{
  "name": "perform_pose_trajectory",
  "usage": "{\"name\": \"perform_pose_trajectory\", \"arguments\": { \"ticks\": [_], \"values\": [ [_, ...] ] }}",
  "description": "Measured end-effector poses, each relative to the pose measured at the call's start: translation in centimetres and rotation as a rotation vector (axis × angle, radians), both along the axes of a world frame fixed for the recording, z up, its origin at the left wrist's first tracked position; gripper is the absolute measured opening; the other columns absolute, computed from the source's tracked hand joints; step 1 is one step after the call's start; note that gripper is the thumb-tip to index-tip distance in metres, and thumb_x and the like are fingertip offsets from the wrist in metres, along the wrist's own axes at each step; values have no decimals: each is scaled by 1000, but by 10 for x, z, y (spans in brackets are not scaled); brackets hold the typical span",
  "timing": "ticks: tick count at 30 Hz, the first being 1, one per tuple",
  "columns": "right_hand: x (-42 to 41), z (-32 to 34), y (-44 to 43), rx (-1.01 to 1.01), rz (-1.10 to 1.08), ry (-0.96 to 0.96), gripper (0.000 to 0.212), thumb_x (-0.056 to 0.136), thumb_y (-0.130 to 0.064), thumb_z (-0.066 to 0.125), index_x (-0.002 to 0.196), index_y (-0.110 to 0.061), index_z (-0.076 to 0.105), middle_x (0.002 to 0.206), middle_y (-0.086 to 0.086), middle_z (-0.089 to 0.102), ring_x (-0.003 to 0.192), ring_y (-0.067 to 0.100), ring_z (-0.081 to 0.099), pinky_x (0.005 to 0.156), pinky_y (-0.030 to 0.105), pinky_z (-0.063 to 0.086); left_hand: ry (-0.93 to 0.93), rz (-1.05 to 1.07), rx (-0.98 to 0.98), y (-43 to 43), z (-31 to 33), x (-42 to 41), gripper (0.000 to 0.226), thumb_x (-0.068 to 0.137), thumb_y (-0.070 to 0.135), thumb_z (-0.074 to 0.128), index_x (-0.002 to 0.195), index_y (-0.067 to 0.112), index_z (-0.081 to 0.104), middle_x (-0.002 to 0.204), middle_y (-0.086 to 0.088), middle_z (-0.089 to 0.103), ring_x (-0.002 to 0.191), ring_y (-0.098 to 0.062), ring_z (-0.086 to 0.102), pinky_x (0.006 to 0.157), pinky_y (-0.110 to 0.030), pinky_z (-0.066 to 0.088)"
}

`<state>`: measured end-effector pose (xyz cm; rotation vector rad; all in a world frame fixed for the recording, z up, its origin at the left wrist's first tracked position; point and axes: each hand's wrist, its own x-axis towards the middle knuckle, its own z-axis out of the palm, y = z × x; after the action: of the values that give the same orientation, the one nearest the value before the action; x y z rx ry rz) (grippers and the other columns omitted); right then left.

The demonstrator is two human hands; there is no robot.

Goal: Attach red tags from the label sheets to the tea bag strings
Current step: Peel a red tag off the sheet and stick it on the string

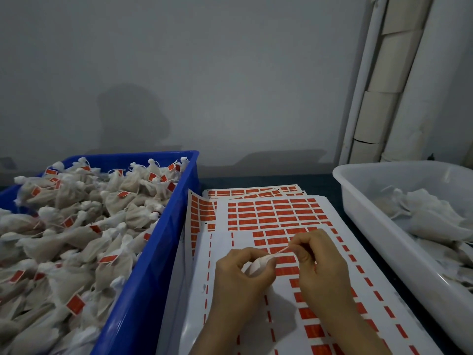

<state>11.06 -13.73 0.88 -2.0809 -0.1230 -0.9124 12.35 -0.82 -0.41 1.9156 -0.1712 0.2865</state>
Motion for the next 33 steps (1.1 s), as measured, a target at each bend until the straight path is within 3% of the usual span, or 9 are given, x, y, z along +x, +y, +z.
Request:
{"name": "perform_pose_trajectory", "arguments": {
  "ticks": [1,5,11,16,20,24,26,29,33],
  "values": [
    [0,1,-1,14,-43,-38,15,80,-18,55,80,-31,48,82,-24,48,75,-2,52,70,4,33,-10,5,13,0,-1,1,14,75,40,74,75,42,61,83,39,59,90,12,55,60,1,41],
    [-1,5,-6,98,-143,-91,11,83,-12,56,83,-22,50,81,-13,51,76,0,50,70,10,33,-26,9,59,1,-4,4,18,73,39,76,77,46,59,89,34,58,92,0,58,80,-10,43],
    [-1,4,-4,100,-55,17,12,81,-28,50,77,-38,44,86,-29,48,78,-3,52,70,5,30,50,-92,-102,3,4,-3,16,76,46,62,90,39,62,90,46,58,95,23,50,57,6,37],
    [4,-2,-7,101,-68,108,2,80,-37,45,78,-37,44,86,-30,46,80,-4,51,70,7,31,72,-116,-155,0,8,-4,23,79,51,49,95,39,60,90,48,56,93,26,49,57,6,36],
    [6,-7,-4,101,-16,249,9,78,-46,38,82,-41,44,91,-27,49,84,-1,53,70,3,32,81,-112,-121,0,4,-4,28,78,55,44,96,38,58,90,41,59,95,23,50,61,6,38],
    [4,-6,-1,34,111,290,20,78,-57,32,96,-56,41,103,-45,35,91,-19,42,74,-1,27,92,-105,-109,0,5,-4,27,76,55,47,93,38,58,88,36,61,93,21,51,58,5,38],
    [3,-5,1,-27,168,320,22,76,-59,37,98,-60,38,102,-47,33,93,-18,42,77,0,27,86,-104,-97,0,6,-4,25,75,54,48,92,39,59,88,33,61,92,21,51,58,5,38],
    [2,-5,2,-95,150,236,20,76,-50,47,95,-55,43,99,-42,39,92,-12,46,82,4,28,75,-108,-71,-1,7,-4,26,74,54,49,95,42,58,98,32,59,94,22,49,61,7,37],
    [3,-6,0,-89,33,51,11,74,-37,57,86,-37,54,86,-27,49,78,1,52,74,15,38,58,-115,-28,0,5,-4,17,83,49,49,97,46,57,106,34,57,103,18,49,67,3,38]
  ]
}}
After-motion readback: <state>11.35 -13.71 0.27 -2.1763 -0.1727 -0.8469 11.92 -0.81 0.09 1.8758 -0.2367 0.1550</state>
